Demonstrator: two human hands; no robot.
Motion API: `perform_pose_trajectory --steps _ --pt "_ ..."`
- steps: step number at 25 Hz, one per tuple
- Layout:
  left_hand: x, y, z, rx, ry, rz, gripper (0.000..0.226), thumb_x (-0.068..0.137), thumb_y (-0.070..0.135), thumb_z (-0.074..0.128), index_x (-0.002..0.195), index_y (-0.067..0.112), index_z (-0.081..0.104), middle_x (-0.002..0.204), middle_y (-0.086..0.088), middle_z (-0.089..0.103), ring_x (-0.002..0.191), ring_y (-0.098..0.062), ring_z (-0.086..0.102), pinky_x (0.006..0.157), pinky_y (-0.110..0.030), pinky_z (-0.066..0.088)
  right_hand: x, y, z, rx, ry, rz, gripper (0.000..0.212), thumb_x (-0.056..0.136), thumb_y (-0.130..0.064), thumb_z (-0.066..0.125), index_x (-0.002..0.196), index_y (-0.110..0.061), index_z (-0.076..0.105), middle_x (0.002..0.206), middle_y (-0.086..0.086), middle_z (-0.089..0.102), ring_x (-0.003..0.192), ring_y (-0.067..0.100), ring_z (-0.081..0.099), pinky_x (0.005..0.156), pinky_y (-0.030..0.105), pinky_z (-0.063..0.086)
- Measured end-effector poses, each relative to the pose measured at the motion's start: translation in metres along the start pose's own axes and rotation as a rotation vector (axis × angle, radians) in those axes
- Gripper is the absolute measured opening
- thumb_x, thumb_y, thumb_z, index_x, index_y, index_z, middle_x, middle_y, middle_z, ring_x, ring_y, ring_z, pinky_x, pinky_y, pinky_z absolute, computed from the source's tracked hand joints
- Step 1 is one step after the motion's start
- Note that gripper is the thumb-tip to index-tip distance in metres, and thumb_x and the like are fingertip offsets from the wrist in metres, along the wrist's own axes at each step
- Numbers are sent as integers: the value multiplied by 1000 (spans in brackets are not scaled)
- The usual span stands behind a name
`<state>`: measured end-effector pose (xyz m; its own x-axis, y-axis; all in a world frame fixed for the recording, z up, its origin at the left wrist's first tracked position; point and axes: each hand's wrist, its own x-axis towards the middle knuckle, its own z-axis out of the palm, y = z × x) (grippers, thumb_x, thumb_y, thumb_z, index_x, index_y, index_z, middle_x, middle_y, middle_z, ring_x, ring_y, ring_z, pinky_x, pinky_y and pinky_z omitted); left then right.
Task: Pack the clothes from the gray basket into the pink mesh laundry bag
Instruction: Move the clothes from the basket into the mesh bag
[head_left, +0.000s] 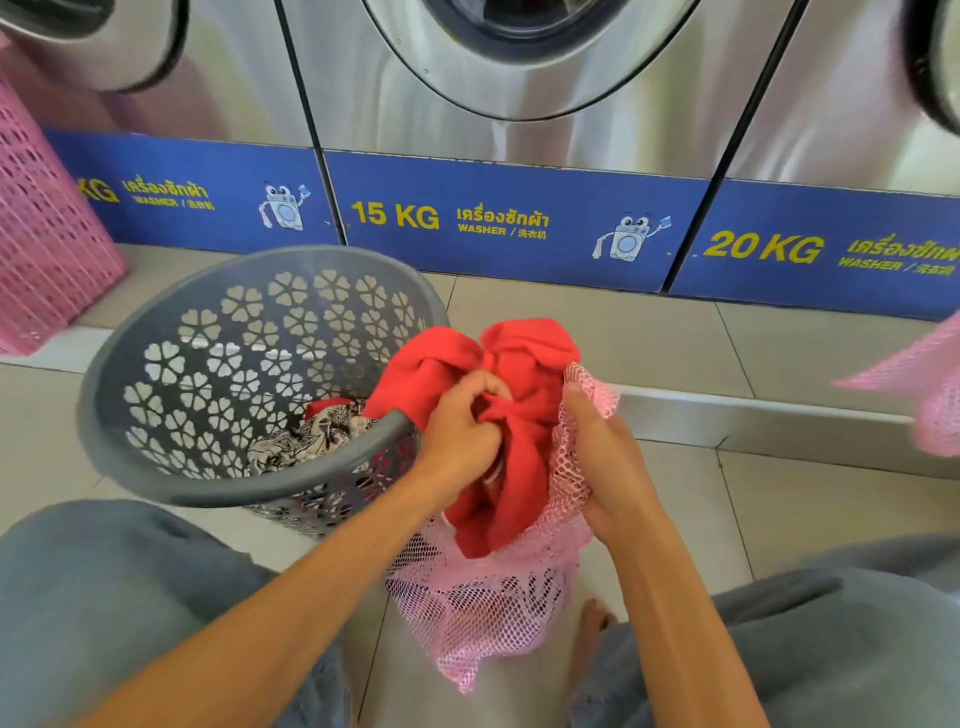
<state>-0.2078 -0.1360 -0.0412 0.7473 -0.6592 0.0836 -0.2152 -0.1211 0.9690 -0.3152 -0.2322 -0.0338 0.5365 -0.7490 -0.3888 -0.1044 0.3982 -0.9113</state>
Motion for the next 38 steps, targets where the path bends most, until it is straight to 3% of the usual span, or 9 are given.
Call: perform_pose_trajectory --steps 5,8,14,17,24,28,33,35,38 --pt "-17 -37 16 227 -359 -21 45 63 -4 42 69 35 63 71 19 64 67 -1 58 64 -25 46 18 0 -22 178 89 14 25 105 -33 53 111 -14 68 62 -4 68 60 13 63 60 32 51" --pt "-33 -56 21 419 -669 -46 40 68 -7 46 81 22 70 84 10 71 81 -8 64 77 -29 52 13 -2 -18 121 5 24 29 104 -40 54 121 -17 61 66 1 55 59 16 51 53 27 46" --pt "-55 -71 33 440 -897 -359 18 97 9 52 112 4 62 115 -15 67 106 -29 62 93 -33 51 -7 1 4 -142 -136 -13 44 100 -51 55 136 -27 63 127 0 73 116 23 69 106 50 51" --pt "-61 -88 25 623 -796 -423 33 99 24 55 130 12 54 127 -9 62 115 -24 58 102 -30 48 -7 -8 -6 -115 -142 25 36 103 -43 53 126 -20 68 104 1 81 91 16 78 80 34 61" --pt "-12 -37 10 820 -1162 -432 39 95 25 53 133 17 53 136 -3 57 100 -15 59 89 -29 53 -1 -5 -5 -118 -157 60 23 105 -31 54 109 -14 70 70 -1 74 58 8 71 56 26 57" --pt "29 27 -48 583 -835 -262 26 89 13 59 110 23 69 108 7 73 99 -10 70 88 -30 55 10 -3 26 -147 -92 56 35 103 -34 55 129 -12 65 104 8 75 81 18 74 66 31 56" --pt "48 63 -123 174 -284 -258 19 95 7 59 109 16 67 107 -1 76 96 -20 74 86 -35 58 17 -5 83 -122 -119 50 85 73 -78 66 138 -24 59 135 8 67 121 30 65 106 54 51" --pt "53 55 -138 191 -193 -284 15 95 12 61 108 16 67 109 -1 75 97 -21 74 87 -37 59 22 -6 96 -89 -137 40 80 81 -72 62 145 -25 54 138 4 64 124 28 63 109 53 48" --pt "60 26 -144 336 -238 -389 18 94 13 58 109 18 67 116 -6 70 102 -21 70 85 -35 59 36 0 114 -115 -140 60 115 57 -90 67 150 -25 48 148 4 59 133 29 58 111 57 45"
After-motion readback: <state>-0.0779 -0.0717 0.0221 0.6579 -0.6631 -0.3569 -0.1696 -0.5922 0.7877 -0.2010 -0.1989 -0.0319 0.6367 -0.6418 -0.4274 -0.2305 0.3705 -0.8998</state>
